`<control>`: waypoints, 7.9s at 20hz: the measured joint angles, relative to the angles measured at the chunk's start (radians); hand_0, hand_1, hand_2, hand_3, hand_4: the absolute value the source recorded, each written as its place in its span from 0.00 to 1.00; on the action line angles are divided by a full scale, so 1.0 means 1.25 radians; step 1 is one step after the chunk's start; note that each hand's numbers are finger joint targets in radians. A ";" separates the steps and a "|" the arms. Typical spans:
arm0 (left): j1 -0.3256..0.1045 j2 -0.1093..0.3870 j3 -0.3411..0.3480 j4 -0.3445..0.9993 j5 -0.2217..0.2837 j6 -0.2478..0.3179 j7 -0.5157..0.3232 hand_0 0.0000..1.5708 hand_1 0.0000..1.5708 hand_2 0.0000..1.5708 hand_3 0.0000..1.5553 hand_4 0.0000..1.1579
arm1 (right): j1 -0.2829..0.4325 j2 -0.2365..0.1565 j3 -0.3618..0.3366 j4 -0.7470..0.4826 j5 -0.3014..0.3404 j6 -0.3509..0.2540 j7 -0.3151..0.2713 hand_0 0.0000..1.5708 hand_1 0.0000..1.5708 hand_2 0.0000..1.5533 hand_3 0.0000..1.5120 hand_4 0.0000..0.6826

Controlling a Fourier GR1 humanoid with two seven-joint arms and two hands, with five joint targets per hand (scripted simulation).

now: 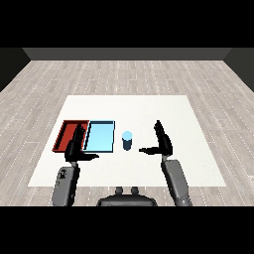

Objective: Pick the blue can and put it in the blue box

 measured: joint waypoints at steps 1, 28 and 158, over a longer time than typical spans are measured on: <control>0.000 -0.004 0.002 0.010 0.002 -0.006 -0.040 0.00 0.00 0.00 0.00 0.00 | -0.003 0.003 0.015 0.005 -0.014 -0.008 -0.021 0.00 0.00 0.00 0.00 0.00; 0.008 -0.011 0.042 0.015 0.041 -0.053 -0.185 0.00 0.00 0.00 0.00 0.00 | -0.124 0.015 0.111 0.187 -0.186 -0.091 -0.170 0.00 0.00 0.00 0.00 0.00; -0.232 -0.068 -0.353 0.375 0.163 0.186 -0.108 0.00 0.00 0.00 0.00 0.00 | -0.271 -0.048 0.295 0.122 -0.007 -0.307 -0.019 0.93 0.93 0.94 0.93 0.89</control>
